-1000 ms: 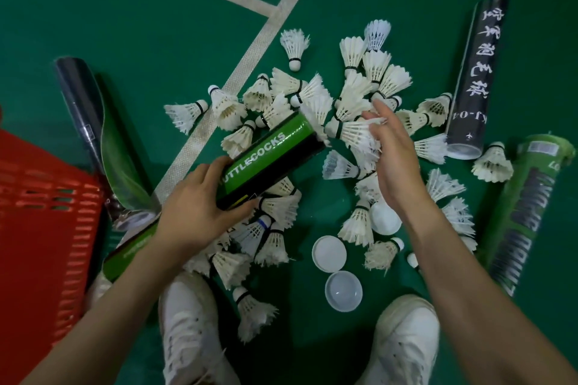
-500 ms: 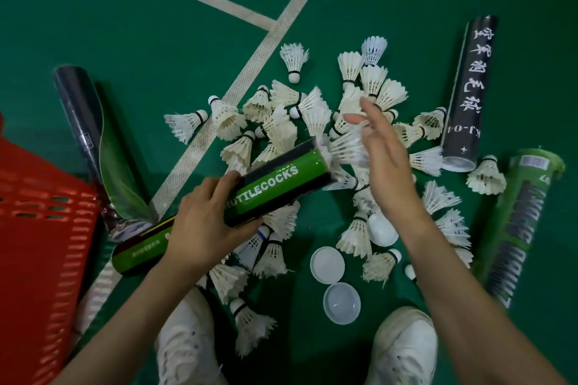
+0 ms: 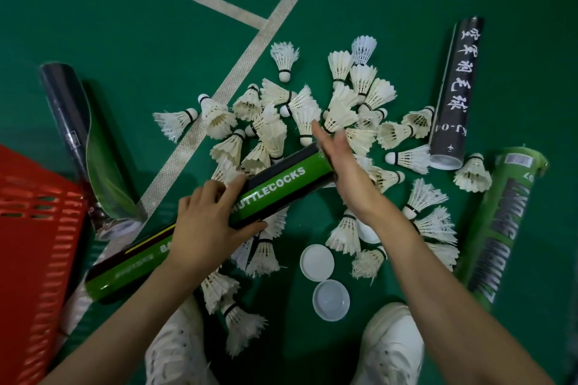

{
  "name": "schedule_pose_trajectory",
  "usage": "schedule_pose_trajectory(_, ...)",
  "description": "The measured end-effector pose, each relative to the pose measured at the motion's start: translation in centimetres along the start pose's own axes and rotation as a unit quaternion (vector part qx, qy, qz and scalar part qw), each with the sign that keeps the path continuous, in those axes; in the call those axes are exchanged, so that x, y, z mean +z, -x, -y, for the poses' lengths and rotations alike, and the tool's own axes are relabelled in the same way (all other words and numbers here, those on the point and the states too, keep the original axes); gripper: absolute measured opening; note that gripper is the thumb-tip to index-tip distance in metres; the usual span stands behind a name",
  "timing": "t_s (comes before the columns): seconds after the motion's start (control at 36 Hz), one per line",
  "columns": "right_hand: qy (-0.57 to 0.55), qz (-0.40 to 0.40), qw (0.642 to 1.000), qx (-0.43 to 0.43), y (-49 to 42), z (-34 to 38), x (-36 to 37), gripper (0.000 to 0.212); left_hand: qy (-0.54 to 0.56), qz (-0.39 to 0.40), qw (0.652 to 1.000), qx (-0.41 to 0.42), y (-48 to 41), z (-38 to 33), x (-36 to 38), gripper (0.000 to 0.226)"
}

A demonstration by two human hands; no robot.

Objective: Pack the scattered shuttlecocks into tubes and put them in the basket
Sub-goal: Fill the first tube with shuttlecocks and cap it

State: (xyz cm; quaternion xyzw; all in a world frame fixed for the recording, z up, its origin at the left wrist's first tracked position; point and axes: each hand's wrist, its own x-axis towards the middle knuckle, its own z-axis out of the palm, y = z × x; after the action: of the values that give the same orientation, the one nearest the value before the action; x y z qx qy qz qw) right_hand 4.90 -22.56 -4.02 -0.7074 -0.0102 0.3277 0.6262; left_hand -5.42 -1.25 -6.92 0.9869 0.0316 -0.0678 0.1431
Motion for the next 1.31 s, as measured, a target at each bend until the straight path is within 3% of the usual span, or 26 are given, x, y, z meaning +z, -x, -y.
schedule_pose_trajectory(0.08,0.022,-0.156,0.987,-0.015,-1.5,-1.6,-0.7,0.055,-0.046,0.021,0.998,-0.038,-0.6,0.0,0.3,0.081)
schedule_pose_trajectory(0.17,0.194,-0.278,0.941,-0.020,-2.7,-3.7,-2.2,0.049,-0.059,0.056,0.993,-0.083,-1.2,0.4,0.2,0.083)
schedule_pose_trajectory(0.22,0.372,-0.255,0.891,-0.045,-3.2,-5.1,-3.0,0.065,-0.052,0.059,0.991,-0.107,-1.4,0.8,0.1,0.085)
schedule_pose_trajectory(0.28,0.528,-0.176,0.827,-0.079,-3.5,-6.2,-3.2,0.077,-0.048,0.063,0.989,-0.128,-1.4,1.2,0.0,0.087)
schedule_pose_trajectory(0.33,0.617,-0.102,0.774,-0.097,-3.7,-6.9,-3.0,0.083,-0.054,0.066,0.987,-0.137,-1.5,1.3,0.0,0.086)
schedule_pose_trajectory(0.39,0.667,-0.077,0.736,-0.084,-4.0,-7.7,-2.8,0.077,-0.063,0.068,0.986,-0.135,-1.5,1.2,-0.1,0.085)
schedule_pose_trajectory(0.47,0.680,-0.114,0.720,-0.079,-4.3,-8.7,-2.8,0.040,-0.062,0.072,0.987,-0.129,-1.4,0.9,0.0,0.086)
schedule_pose_trajectory(0.53,0.652,-0.146,0.738,-0.094,-4.2,-9.1,-2.8,0.021,-0.055,0.060,0.989,-0.120,-1.3,0.7,0.1,0.086)
schedule_pose_trajectory(0.58,0.565,-0.203,0.789,-0.134,-4.1,-9.2,-3.0,0.008,-0.059,0.062,0.990,-0.113,-1.3,0.4,0.2,0.084)
schedule_pose_trajectory(0.67,0.287,-0.285,0.909,-0.100,-3.0,-6.6,-2.6,0.011,-0.068,0.068,0.991,-0.091,-1.0,0.1,0.5,0.081)
schedule_pose_trajectory(0.69,0.176,-0.305,0.933,-0.070,-2.4,-5.4,-2.4,0.015,-0.064,0.064,0.992,-0.084,-0.9,0.0,0.5,0.081)
schedule_pose_trajectory(0.75,-0.011,-0.320,0.947,-0.038,-1.6,-3.7,-2.0,0.021,-0.059,0.068,0.993,-0.073,-0.6,-0.4,0.6,0.082)
schedule_pose_trajectory(0.78,-0.051,-0.323,0.944,-0.040,-1.2,-3.3,-2.1,0.024,-0.058,0.073,0.993,-0.068,-0.4,-0.6,0.5,0.083)
schedule_pose_trajectory(0.94,-0.029,-0.302,0.951,-0.057,0.0,-2.8,-2.5,0.027,-0.036,0.046,0.998,-0.032,0.2,-1.6,0.3,0.082)
schedule_pose_trajectory(1.14,-0.027,-0.223,0.973,-0.063,1.1,-3.0,-2.6,0.004,-0.020,-0.005,1.000,0.003,0.2,-3.2,0.5,0.082)
schedule_pose_trajectory(1.22,-0.034,-0.178,0.981,-0.064,1.5,-3.3,-2.6,0.039,-0.029,-0.003,1.000,0.011,0.0,-3.9,0.4,0.083)
schedule_pose_trajectory(1.31,-0.057,-0.138,0.988,-0.047,1.6,-4.0,-2.6,0.053,-0.022,0.030,0.999,0.005,-0.4,-4.6,0.3,0.083)
